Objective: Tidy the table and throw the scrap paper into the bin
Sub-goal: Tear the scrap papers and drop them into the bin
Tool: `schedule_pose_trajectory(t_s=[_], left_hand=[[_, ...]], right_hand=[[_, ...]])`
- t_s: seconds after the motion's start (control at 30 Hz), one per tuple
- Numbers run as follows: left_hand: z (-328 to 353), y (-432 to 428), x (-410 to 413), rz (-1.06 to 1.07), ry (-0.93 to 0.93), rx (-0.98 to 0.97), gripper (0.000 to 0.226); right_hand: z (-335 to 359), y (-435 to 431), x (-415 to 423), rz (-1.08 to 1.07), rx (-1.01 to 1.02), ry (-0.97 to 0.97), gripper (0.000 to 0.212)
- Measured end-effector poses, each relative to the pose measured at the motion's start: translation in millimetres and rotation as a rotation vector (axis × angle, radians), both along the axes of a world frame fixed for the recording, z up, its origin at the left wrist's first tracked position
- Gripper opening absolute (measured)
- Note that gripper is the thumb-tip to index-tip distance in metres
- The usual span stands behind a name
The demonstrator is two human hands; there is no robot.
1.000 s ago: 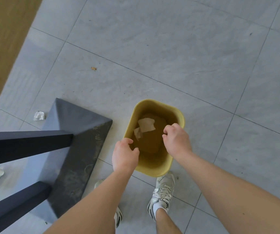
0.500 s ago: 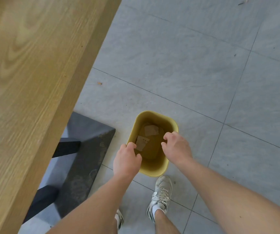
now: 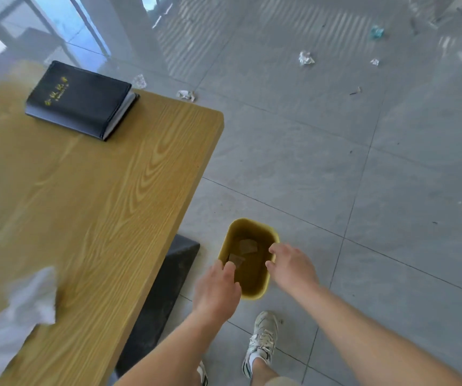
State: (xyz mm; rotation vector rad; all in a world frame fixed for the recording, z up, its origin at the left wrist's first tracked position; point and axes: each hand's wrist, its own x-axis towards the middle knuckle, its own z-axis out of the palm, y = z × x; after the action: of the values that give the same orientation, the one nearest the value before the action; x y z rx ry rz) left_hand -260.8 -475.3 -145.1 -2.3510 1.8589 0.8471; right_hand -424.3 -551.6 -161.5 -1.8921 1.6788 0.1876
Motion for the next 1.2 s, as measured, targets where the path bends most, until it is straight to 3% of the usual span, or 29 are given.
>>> schedule_pose_trajectory(t_s=[0.27, 0.43, 0.53, 1.2], left_hand=[[90.6, 7.8, 14.3, -0.007, -0.035, -0.181, 0.026], [137.1, 22.7, 39.3, 0.068, -0.087, -0.286, 0.023], [156.1, 40.4, 61.7, 0.131, -0.126, -0.313, 0.02], [185.4, 177.5, 240.8, 0.55, -0.236, -0.284, 0.031]], right_hand=[[85.2, 1.8, 10.7, 0.102, -0.131, -0.051, 0.036], [128.9, 1.8, 35.0, 0.211, -0.248, -0.115, 0.025], [146.6, 2.8, 57.2, 0.296, -0.292, -0.171, 0.033], [193.1, 75.6, 285.0, 0.714, -0.219, -0.229, 0.037]])
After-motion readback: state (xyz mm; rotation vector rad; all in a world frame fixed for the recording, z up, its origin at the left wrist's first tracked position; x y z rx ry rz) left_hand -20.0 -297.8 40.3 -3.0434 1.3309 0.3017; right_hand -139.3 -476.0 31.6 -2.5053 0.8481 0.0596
